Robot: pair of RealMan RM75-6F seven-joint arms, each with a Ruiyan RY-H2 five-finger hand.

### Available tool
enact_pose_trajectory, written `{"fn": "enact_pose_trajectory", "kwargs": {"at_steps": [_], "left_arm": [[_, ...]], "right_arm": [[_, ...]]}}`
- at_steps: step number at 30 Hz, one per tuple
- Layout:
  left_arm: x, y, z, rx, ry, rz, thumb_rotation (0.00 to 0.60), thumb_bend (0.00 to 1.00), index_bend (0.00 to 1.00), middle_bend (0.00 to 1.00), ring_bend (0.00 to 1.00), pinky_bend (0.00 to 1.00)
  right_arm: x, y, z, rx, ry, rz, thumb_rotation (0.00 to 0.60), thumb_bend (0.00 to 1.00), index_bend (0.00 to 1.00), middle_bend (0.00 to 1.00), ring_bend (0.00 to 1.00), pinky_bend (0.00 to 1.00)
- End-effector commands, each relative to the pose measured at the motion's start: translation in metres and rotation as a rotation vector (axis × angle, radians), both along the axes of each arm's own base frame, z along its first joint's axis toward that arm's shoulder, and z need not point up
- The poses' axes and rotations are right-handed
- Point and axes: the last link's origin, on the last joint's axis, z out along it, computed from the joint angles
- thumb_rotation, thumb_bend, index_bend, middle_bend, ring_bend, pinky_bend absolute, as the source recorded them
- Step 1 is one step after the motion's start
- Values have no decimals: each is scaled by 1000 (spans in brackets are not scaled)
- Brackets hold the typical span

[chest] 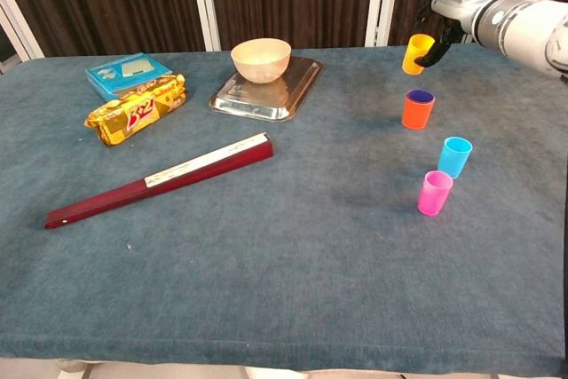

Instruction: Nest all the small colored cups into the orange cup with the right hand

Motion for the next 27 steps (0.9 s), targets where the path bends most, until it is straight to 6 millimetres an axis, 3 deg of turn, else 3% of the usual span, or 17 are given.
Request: {"fn": "enact_pose_trajectory", "kwargs": {"at_steps": [1, 16, 27], "left_arm": [[0, 0, 0, -1, 1, 1, 600, 481, 0, 6, 89, 190], [1, 0, -1, -9, 2, -4, 600, 481, 0, 6, 89, 190], [1, 0, -3, -13, 4, -7, 600, 481, 0, 6, 89, 190]], "right_arm": [[-1, 0, -5, 20, 2, 5, 600, 442, 542, 0, 0, 0], [-14, 13, 1, 62, 66, 10, 600, 442, 542, 0, 0, 0], [-18, 18, -7, 89, 61, 2, 600, 442, 534, 0, 0, 0]]}}
